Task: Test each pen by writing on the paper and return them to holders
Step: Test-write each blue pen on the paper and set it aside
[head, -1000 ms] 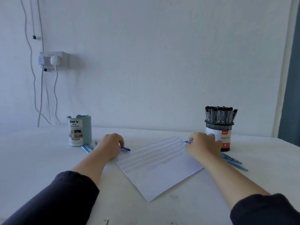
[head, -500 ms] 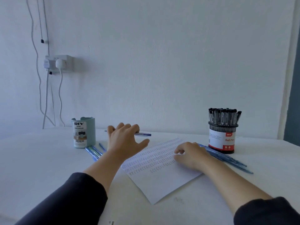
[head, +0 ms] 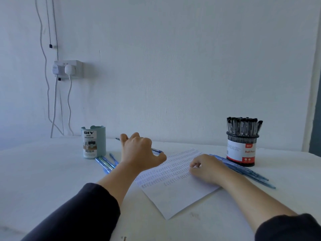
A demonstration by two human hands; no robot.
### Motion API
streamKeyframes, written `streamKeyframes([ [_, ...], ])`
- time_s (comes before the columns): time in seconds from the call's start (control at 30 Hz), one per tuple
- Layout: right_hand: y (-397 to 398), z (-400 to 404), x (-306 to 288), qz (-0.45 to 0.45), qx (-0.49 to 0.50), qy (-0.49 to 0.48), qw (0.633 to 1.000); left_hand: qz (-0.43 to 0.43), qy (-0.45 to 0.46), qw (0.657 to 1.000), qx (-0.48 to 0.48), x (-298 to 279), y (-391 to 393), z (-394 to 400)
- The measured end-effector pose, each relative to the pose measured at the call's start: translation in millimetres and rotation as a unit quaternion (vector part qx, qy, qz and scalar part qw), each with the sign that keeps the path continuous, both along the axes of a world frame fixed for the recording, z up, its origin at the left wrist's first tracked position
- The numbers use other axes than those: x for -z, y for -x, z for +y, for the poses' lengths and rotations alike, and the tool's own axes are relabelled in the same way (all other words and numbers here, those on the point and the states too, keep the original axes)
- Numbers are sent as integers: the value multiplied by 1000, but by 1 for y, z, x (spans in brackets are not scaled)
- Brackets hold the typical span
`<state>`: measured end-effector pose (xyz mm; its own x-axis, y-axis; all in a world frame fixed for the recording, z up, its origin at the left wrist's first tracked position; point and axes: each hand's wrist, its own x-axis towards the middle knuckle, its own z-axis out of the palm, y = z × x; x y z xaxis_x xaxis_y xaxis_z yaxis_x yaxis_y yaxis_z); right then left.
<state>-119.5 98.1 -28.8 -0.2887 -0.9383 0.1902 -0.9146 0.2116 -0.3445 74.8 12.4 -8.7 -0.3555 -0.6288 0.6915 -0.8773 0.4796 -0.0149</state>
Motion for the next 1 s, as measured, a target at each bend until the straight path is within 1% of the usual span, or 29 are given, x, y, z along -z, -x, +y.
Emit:
streamKeyframes([
  [0.2,-1,0,-1,-9,-6,-3,1000,7,-16,999,28,6,1,-3],
  [0.3,-3,-1,-1,-16,-25,-18,999,15,-32,994,101,10,1,-9],
  [0.47,-12,3,-2,-89,-77,-46,992,70,-30,986,151,10,5,-4],
  [0.53,-15,6,-4,-92,-105,-69,988,97,-12,979,177,10,8,-3],
  [0.6,-20,8,-5,-67,-124,-95,985,148,3,969,198,8,8,2],
  [0.67,-23,8,-6,-47,-131,-114,984,189,-44,962,192,6,8,8],
  [0.7,-24,7,-5,-43,-130,-122,983,218,-95,953,187,5,9,11],
  [0.73,-25,7,-4,-40,-129,-126,983,281,-164,926,191,4,10,13],
  [0.77,-25,7,-3,-39,-126,-132,983,365,-243,875,203,3,11,15],
  [0.8,-25,7,-3,-39,-123,-134,982,443,-314,813,212,2,12,16],
  [0.83,-25,7,-2,-41,-122,-135,982,501,-365,756,212,2,11,18],
  [0.87,-25,6,-2,-46,-121,-136,982,538,-397,714,207,2,10,21],
  [0.9,-24,7,-1,-52,-119,-136,982,561,-417,685,203,2,9,25],
  [0.93,-24,6,-1,-56,-116,-136,982,576,-428,666,204,3,7,29],
  [1.0,-24,6,-1,-62,-111,-133,983,581,-449,644,212,5,5,39],
])
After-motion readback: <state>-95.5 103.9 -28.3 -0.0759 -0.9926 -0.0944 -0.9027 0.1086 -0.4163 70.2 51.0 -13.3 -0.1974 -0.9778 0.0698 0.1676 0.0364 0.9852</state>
